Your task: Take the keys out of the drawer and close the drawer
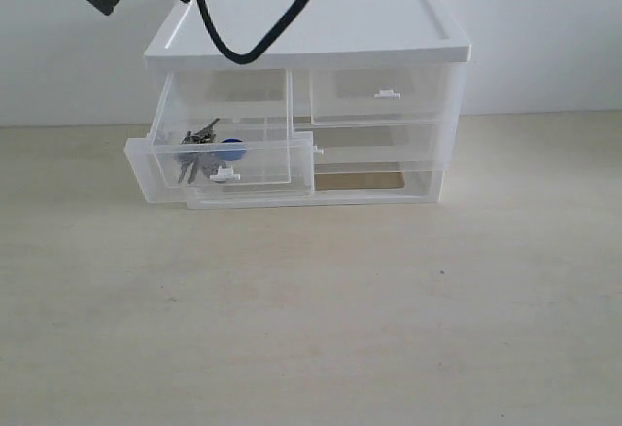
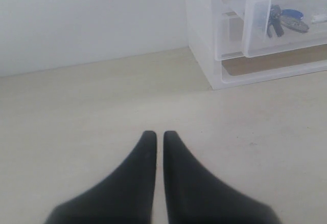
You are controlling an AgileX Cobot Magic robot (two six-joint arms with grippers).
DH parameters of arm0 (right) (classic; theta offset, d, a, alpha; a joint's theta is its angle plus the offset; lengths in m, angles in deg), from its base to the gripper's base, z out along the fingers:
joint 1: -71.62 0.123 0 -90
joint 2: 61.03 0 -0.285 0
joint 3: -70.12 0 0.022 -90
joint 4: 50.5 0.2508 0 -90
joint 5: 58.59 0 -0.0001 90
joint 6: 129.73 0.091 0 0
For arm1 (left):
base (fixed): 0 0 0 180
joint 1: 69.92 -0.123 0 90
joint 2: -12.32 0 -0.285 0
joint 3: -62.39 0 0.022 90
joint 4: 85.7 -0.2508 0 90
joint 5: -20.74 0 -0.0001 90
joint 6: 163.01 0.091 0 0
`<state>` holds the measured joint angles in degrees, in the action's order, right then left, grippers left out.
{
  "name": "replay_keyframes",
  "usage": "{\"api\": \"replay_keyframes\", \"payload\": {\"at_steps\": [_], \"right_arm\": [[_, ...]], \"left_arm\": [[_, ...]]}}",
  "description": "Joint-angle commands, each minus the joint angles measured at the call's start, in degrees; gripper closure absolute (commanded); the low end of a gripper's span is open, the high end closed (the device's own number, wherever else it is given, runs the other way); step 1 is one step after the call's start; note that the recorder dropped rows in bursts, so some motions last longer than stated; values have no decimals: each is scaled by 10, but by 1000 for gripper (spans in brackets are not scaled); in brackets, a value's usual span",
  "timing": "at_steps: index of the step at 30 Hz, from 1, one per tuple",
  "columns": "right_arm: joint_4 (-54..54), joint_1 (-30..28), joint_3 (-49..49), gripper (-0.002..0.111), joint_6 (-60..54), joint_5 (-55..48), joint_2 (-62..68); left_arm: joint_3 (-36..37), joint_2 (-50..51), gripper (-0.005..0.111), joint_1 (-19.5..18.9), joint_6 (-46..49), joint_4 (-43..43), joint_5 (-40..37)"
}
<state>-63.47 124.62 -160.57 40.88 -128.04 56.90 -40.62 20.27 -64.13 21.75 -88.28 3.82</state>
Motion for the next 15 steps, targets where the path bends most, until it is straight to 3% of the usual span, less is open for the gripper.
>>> {"api": "replay_keyframes", "payload": {"at_steps": [1,5,6,15], "right_arm": [[86,-56,0,96,4,-5,43],[106,-100,0,48,36,25,93],[112,-104,0,43,42,30,103],[160,-113,-2,46,20,99,170]], "left_arm": [[2,-2,102,1,-1,4,-1],[2,-2,102,1,-1,4,-1],[2,-2,102,1,-1,4,-1],[2,-2,102,1,-1,4,-1]]}}
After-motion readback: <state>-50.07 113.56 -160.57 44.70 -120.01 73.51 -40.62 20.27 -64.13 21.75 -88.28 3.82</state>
